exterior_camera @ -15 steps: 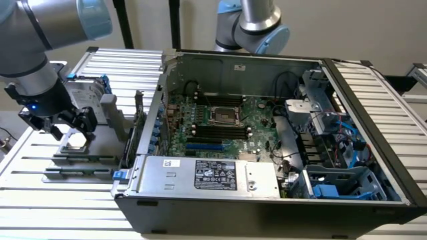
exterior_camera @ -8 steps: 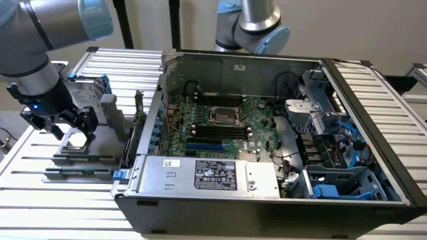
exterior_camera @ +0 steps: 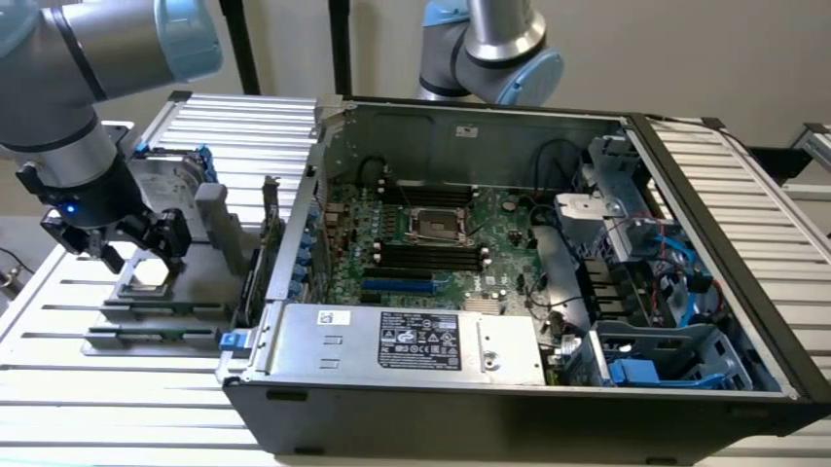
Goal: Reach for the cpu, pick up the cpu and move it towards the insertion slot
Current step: 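Pick up the cpu and move it towards the insertion slot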
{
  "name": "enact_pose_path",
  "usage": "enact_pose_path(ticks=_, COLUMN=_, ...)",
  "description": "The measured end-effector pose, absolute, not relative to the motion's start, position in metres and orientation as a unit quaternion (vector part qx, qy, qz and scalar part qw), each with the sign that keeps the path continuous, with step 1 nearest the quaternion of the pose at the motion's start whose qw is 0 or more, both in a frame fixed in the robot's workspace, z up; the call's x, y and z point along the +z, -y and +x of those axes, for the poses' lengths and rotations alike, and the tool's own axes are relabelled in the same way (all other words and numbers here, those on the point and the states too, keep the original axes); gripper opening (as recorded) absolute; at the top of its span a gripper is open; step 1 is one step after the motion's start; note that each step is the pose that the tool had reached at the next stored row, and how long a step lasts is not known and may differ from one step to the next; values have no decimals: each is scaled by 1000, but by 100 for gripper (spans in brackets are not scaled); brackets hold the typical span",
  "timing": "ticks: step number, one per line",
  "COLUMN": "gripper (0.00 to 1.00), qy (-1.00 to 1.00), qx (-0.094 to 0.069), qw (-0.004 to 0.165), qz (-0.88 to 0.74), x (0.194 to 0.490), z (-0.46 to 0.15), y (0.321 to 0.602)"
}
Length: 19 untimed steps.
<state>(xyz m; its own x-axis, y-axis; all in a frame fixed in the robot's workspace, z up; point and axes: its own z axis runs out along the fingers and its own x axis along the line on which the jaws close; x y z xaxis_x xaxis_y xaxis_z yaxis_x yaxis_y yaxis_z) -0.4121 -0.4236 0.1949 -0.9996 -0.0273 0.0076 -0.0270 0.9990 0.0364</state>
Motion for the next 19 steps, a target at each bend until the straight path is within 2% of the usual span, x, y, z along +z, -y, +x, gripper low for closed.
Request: enact_pose_path(ticks=19, gripper=77, qy=1000, qx=-11, qw=9, qz=13, x=187, z=-412, y=420)
